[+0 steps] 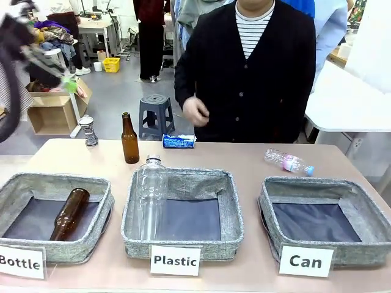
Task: Sort the can waste into the basket.
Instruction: Pick up the can waste from the table and place it in the right Fabric basket.
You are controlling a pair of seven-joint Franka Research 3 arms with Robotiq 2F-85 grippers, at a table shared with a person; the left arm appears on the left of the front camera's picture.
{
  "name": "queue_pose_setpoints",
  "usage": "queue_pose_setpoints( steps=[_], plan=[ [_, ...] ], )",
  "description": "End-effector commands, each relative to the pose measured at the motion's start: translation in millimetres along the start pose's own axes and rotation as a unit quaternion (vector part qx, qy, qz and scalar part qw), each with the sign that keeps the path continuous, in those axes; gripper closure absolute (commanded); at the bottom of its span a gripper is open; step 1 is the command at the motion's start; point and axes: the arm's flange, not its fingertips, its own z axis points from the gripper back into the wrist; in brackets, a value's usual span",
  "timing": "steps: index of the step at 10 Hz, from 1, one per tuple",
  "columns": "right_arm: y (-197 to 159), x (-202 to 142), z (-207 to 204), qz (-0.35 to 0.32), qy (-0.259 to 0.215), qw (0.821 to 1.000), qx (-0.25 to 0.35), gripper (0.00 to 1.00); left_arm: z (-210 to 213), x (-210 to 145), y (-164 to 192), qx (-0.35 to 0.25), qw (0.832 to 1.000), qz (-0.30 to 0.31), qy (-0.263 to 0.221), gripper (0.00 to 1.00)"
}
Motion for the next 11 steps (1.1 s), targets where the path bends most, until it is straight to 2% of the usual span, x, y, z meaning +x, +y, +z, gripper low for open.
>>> queue_pose_setpoints(
  steps=[1, 4, 6, 8, 11],
  plan=[
    [1, 2, -1, 0.013, -0.007, 1.0, 0.012, 0.0, -39, 47, 22, 0.008, 0.998, -0.067, 0.022, 0.0],
    [1, 2, -1, 0.013, -0.007, 1.0, 0.012, 0.0, -137, 144, 18, -0.027, 0.979, -0.19, 0.072, 0.0],
    [1, 2, -1, 0.013, -0.007, 1.0, 0.012, 0.0, -204, 184, 6, -0.063, 0.962, -0.241, 0.114, 0.0],
    [1, 2, -1, 0.013, -0.007, 1.0, 0.012, 0.0, -255, 203, 1, -0.111, 0.945, -0.264, 0.158, 0.0],
    [1, 2, -1, 0.013, -0.007, 1.0, 0.012, 0.0, -314, 201, -5, -0.118, 0.931, -0.261, 0.226, 0.0]
  ],
)
